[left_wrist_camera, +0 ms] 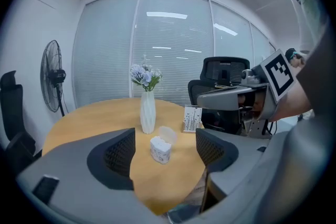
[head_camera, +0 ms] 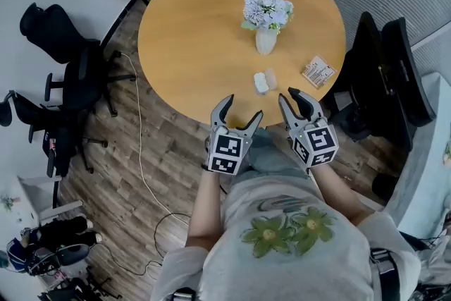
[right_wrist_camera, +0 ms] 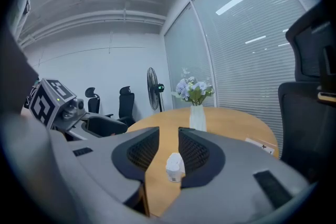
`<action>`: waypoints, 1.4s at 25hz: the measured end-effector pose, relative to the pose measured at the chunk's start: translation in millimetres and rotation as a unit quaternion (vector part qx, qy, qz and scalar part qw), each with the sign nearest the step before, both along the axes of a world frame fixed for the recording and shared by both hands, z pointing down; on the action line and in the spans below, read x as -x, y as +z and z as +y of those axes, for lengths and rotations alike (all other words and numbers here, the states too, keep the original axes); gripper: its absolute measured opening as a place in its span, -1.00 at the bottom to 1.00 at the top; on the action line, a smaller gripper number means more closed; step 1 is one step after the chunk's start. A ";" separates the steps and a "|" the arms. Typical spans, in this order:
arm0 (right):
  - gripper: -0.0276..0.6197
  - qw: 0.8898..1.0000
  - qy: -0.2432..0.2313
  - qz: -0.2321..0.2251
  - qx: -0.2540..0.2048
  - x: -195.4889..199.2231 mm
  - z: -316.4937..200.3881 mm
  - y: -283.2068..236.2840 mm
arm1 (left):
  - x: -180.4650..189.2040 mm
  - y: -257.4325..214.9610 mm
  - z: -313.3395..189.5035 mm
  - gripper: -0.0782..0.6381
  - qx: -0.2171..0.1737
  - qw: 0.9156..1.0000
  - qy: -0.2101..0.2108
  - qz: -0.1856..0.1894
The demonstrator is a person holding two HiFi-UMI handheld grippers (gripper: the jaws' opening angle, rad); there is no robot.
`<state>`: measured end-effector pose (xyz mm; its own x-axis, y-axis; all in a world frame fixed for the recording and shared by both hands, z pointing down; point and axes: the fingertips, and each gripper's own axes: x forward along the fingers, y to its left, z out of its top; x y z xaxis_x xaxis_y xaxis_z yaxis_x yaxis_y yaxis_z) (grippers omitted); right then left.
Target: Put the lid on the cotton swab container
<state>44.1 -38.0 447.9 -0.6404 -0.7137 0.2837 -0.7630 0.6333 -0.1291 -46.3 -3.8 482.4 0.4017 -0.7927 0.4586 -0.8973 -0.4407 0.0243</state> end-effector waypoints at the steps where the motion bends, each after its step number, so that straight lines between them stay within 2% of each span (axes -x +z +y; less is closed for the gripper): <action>1: -0.55 1.000 0.000 0.001 0.006 1.0 -4.4 4.7 | -3.8 3.4 -3.1 0.25 0.003 1.000 0.013 -0.001; 3: -0.55 1.000 -0.001 0.003 0.016 3.0 -12.0 12.8 | -9.3 12.0 -8.5 0.26 0.011 0.999 0.031 -0.006; 9: -0.55 0.999 -0.001 0.012 0.044 5.2 -31.8 34.5 | -11.2 40.0 -29.6 0.27 0.038 0.998 0.048 -0.012; 17: -0.55 0.997 -0.008 0.023 0.075 13.7 -47.3 59.8 | -7.9 79.9 -46.4 0.28 0.069 0.993 0.086 -0.042; 26: -0.55 0.994 -0.017 0.033 0.105 19.8 -60.4 80.9 | -8.7 108.2 -61.3 0.28 0.093 0.984 0.131 -0.072; 35: -0.55 0.988 -0.020 0.029 0.153 19.0 -68.6 105.4 | -19.3 133.5 -68.4 0.28 0.119 0.975 0.170 -0.079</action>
